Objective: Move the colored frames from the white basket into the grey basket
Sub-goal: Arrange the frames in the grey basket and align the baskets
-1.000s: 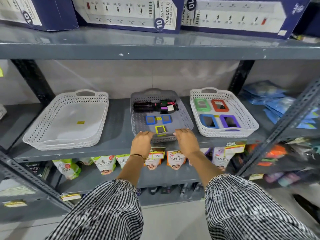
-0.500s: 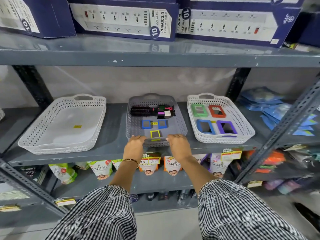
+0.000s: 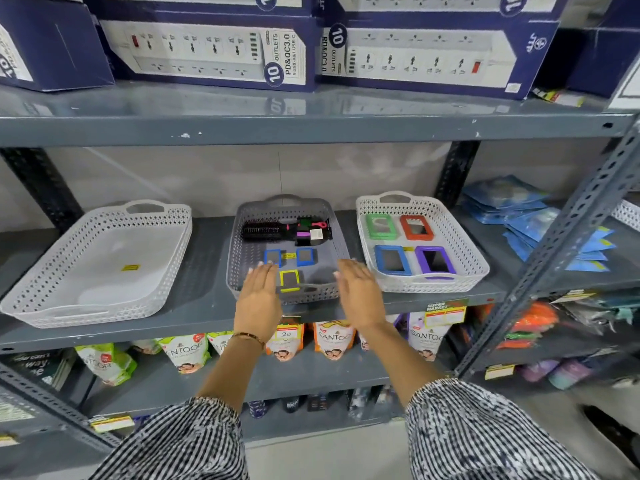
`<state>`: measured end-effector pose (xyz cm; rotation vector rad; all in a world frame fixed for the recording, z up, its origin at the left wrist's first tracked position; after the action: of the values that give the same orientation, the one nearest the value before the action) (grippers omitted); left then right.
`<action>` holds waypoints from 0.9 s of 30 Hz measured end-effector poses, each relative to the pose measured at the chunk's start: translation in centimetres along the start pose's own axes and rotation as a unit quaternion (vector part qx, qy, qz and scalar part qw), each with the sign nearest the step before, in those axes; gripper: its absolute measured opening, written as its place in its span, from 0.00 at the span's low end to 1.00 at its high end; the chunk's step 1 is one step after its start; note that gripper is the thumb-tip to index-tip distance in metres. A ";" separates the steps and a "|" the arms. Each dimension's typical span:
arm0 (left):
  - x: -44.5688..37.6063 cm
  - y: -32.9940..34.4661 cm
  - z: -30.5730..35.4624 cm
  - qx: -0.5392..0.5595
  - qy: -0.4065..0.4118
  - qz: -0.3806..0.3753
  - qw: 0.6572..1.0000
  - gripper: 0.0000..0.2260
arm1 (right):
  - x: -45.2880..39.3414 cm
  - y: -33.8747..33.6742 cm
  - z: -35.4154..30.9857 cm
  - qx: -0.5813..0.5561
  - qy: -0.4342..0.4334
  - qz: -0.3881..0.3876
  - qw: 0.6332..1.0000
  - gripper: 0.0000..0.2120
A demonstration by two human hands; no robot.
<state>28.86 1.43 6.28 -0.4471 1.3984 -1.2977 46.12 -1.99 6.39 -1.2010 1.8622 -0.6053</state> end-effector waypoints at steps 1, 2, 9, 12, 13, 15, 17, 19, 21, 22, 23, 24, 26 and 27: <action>-0.5 0.2 1.7 -0.004 0.025 0.005 1.000 0.26 | 0.0 -1.5 1.9 0.008 0.026 0.028 0.999 0.18; -1.2 0.9 3.6 -0.003 0.047 0.005 0.999 0.27 | 0.0 -2.8 4.1 0.032 0.052 0.038 0.997 0.19; -3.0 7.7 13.4 -0.004 0.112 -0.140 0.984 0.19 | -0.2 -4.0 12.0 0.191 0.074 -0.121 0.971 0.27; -3.2 8.5 13.7 -0.015 0.098 -0.159 0.982 0.16 | -0.8 -4.5 12.2 0.189 0.071 -0.126 0.971 0.25; -3.2 8.4 13.7 -0.013 0.095 -0.162 0.982 0.16 | -0.8 -4.5 12.3 0.185 0.068 -0.125 0.972 0.25; -3.2 8.4 13.5 -0.017 0.087 -0.171 0.981 0.16 | -0.9 -4.4 12.3 0.179 0.056 -0.121 0.975 0.26; -3.3 8.3 13.3 -0.030 0.078 -0.177 0.981 0.17 | -0.8 -4.4 12.6 0.172 0.052 -0.120 0.976 0.27; -3.4 8.1 13.3 -0.034 0.079 -0.176 0.981 0.17 | -0.7 -4.6 13.0 0.171 0.056 -0.116 0.977 0.28; -3.4 8.1 13.2 -0.026 0.079 -0.177 0.981 0.17 | -0.7 -5.0 13.2 0.172 0.064 -0.114 0.976 0.28; -3.4 8.1 13.1 -0.021 0.078 -0.178 0.981 0.17 | -0.8 -5.2 13.3 0.176 0.067 -0.117 0.975 0.28; -3.4 8.1 13.1 -0.017 0.076 -0.179 0.981 0.17 | -0.8 -5.3 13.4 0.180 0.071 -0.120 0.974 0.28; -3.5 8.1 13.1 -0.015 0.076 -0.180 0.981 0.17 | -0.8 -5.4 13.5 0.182 0.073 -0.123 0.973 0.28; -3.5 8.0 13.1 -0.012 0.076 -0.181 0.980 0.16 | -0.8 -5.5 13.5 0.186 0.073 -0.124 0.972 0.28; -3.5 8.0 13.1 -0.011 0.077 -0.181 0.980 0.16 | -0.9 -5.5 13.5 0.187 0.071 -0.123 0.972 0.28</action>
<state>44.39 1.18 3.97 -0.6485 1.5082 -1.6402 60.38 -3.12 3.44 -1.1628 1.6246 -1.1508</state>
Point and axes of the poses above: each hand's wrist, its own x-axis away from the middle knuckle, its own y-axis out of the palm, z = x × y, the point moved 10 cm from there along -x, towards the middle knuckle, and after that the axes turned 6 degrees about -x, right-handed, at the moved point
